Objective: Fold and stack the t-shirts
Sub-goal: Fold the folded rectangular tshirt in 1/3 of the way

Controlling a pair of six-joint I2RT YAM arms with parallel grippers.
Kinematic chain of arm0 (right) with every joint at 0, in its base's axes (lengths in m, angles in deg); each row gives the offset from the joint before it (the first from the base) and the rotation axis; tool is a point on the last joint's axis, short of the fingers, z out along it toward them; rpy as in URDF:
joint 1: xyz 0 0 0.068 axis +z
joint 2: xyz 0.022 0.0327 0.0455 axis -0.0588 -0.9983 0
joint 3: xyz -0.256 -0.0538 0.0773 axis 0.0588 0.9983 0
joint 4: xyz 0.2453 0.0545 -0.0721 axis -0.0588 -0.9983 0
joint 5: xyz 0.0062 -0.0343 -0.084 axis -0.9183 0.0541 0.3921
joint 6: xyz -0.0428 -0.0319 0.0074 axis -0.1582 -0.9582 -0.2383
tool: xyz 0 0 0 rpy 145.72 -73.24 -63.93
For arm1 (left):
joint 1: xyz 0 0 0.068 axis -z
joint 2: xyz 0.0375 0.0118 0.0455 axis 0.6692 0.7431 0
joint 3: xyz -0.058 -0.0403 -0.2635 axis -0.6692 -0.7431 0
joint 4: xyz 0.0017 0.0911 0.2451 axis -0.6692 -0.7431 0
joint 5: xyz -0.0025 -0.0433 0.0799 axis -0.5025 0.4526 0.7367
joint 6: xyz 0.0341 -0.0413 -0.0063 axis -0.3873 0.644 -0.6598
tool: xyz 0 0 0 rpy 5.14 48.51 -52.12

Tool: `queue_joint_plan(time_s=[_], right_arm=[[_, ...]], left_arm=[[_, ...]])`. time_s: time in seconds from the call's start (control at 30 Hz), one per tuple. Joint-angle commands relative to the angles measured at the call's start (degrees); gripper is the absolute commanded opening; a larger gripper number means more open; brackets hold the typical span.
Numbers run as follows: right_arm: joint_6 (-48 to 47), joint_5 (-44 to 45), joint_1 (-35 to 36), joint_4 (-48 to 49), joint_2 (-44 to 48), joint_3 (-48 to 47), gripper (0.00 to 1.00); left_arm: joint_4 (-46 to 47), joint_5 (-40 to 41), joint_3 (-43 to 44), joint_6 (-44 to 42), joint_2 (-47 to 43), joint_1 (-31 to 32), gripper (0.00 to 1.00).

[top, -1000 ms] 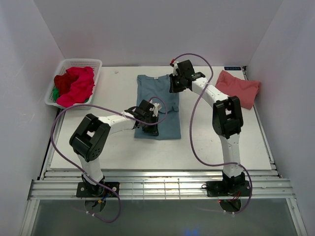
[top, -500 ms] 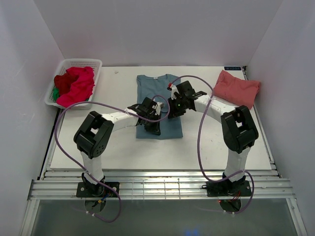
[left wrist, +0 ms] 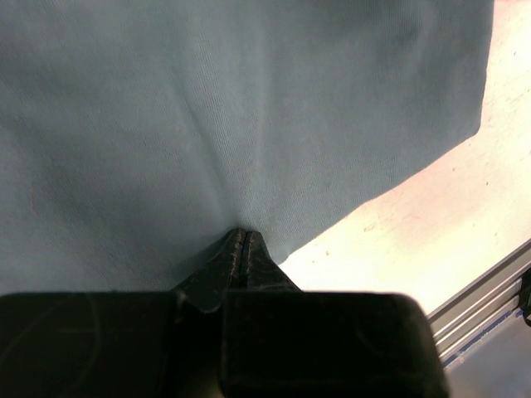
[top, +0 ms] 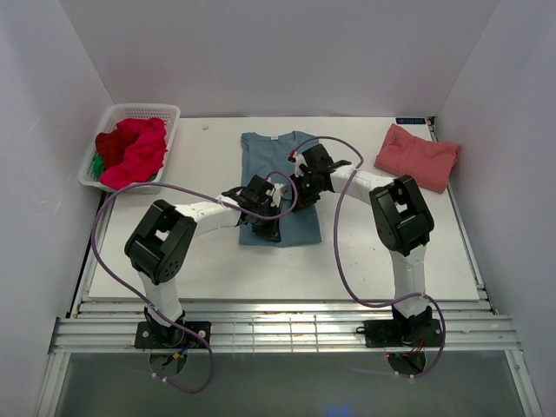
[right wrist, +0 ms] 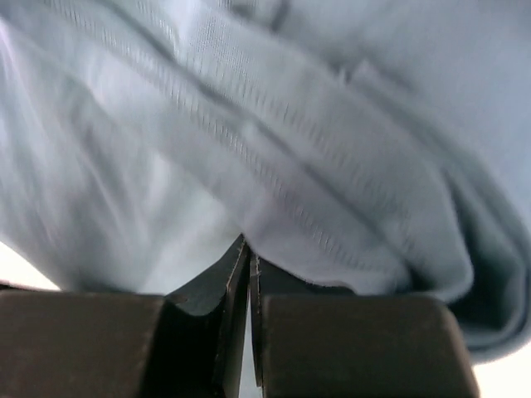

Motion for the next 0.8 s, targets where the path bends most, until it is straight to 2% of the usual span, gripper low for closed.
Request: queue_joint_plan(time_s=[0.0,0.6,0.77], right_arm=[[-0.36,1.8,-0.05,1.71,-3.12,-4.79,0.08],[-1.15,15.68,-1.1,-0.93,-14.1,-24.48,0.08],[0.43,21.13,-1.19,1.88,-14.29,-25.45,0.08]], left_arm=[[-4.0,0.14,-2.44,-1.28,-3.47,0.47,0.0],[-4.62,-1.61,-5.08,-1.9,-4.18,0.73,0.0],[-4.62,-1.7,-5.7,-1.9,-4.62,1.0,0.0]])
